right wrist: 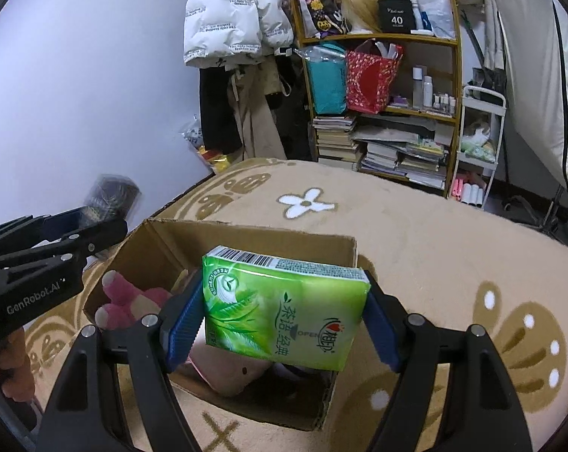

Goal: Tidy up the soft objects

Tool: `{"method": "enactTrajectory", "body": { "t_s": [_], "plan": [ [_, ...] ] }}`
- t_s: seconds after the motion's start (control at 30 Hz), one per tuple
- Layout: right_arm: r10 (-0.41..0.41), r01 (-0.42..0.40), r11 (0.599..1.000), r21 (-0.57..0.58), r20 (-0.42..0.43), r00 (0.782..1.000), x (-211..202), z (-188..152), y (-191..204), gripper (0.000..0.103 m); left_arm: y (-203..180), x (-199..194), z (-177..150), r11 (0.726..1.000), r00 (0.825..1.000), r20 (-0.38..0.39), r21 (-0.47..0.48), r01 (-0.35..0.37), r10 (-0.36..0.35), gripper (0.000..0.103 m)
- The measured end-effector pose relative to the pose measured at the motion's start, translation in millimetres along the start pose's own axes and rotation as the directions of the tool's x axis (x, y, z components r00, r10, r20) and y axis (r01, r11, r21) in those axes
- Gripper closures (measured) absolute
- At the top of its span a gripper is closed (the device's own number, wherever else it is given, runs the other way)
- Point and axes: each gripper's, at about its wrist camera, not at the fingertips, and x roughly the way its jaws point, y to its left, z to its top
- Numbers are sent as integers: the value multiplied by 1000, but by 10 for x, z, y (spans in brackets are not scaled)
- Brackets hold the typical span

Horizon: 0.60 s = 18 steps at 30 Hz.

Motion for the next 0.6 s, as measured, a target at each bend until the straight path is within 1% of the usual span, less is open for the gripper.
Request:
{"method": "enactTrajectory", "body": {
  "t_s": [0.07, 0.1, 0.13, 0.17, 0.2, 0.27, 0.3, 0.33, 0.37, 0.4, 0.5, 0.6],
  "plan": [
    [7, -7, 1000, -1, -4, 1000, 14, -11, -3, 21, 5, 49, -3, 1000, 1000, -11, -2, 11, -11, 56],
    [9, -9, 1000, -7, -3, 1000, 13, -8, 1, 20, 11, 68, -6, 1000, 1000, -18, -4, 10, -10, 48],
    [11, -11, 1000, -11, -1, 1000, -1, -9, 2, 18, 24, 77, -5, 1000, 1000, -21, -9, 8, -8, 42],
    [10, -10, 1000, -15, 0, 1000, -14, -4, 5, 12, 35, 78, -5, 1000, 1000, -23, -15, 6, -6, 40],
    [7, -7, 1000, -15, 4, 1000, -27, 1, 5, 9, 43, 70, -9, 1000, 1000, -20, -18, 2, -3, 37],
    [10, -10, 1000, -10, 8, 1000, -65, 4, 6, 8, 51, 33, -24, 1000, 1000, -13, -18, -10, 10, 28],
    [11, -11, 1000, -5, 10, 1000, -82, 6, 4, 7, 57, 19, -30, 1000, 1000, -14, -19, -20, 19, 21],
    [11, -11, 1000, 3, 14, 1000, -112, 7, 3, 5, 64, 10, -37, 999, 1000, -17, -20, -26, 25, 19],
    [12, -12, 1000, 7, 17, 1000, -131, 6, 2, 0, 73, 3, -45, 999, 999, -23, -24, -34, 33, 19],
    [12, -13, 1000, 10, 22, 1000, -156, 3, 0, 0, 85, -12, -63, 999, 999, -31, -31, -43, 42, 18],
    [12, -13, 1000, 15, 22, 1000, -217, 2, 5, 0, 122, -73, -109, 999, 999, -37, -40, -35, 34, 6],
    [6, -7, 1000, 24, 19, 1000, -284, -14, 14, 0, 142, -173, -146, 998, 998, -18, -40, -56, 55, 3]
  ]
}}
